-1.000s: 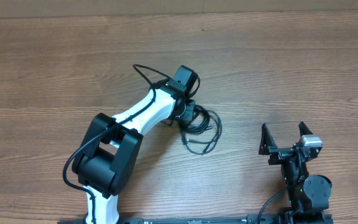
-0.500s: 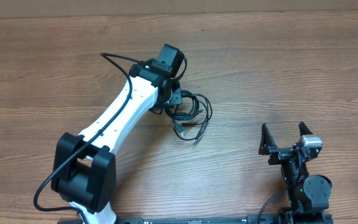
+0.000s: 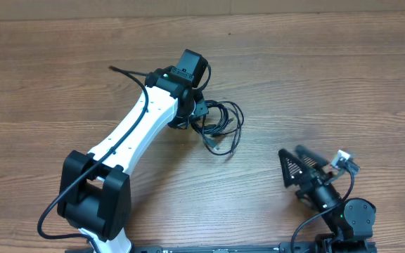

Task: Untangle cables
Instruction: 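Lower the left gripper and grasp the top of the cable coil, then lift the coil with the left gripper while rotating the right gripper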

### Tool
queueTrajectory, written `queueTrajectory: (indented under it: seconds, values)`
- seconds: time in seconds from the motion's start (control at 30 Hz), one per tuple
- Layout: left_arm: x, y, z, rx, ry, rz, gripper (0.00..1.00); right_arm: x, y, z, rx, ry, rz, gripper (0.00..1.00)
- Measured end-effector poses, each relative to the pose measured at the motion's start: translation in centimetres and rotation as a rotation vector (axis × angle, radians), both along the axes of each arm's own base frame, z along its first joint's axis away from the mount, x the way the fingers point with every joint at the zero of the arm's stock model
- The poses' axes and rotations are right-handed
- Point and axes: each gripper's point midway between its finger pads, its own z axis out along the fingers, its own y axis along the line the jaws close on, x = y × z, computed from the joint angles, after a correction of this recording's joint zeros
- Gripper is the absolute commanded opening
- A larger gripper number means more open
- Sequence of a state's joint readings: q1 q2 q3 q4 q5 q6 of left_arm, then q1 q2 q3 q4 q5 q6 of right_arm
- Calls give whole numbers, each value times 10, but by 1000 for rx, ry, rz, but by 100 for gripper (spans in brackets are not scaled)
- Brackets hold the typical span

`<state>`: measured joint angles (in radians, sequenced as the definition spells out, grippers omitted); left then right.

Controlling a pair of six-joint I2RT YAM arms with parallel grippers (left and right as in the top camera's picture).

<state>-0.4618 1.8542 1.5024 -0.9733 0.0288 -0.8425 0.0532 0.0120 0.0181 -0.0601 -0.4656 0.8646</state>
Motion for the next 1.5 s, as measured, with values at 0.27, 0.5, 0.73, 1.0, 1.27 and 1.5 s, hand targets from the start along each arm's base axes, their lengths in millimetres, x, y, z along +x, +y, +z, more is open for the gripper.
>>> queueTrajectory:
  seconds: [0.27,0.5,0.73,1.0,1.27,1.5]
  values:
    - [-5,-4,0,-44,39,105,4,-6,9,0,237,152,61,100]
    - [-13,-1,-2,-36,76,114,4,-12,17,0,269,184,121,100]
    - [-14,-2,-2,-29,72,50,4,-25,32,0,304,236,236,93]
    - [-16,-14,0,-102,95,56,4,-29,39,-9,391,366,278,87]
    - [-21,-32,5,-225,167,184,4,-31,52,-49,410,608,298,81]
    - [-29,-45,9,-306,238,253,4,-28,61,-68,431,724,243,66]
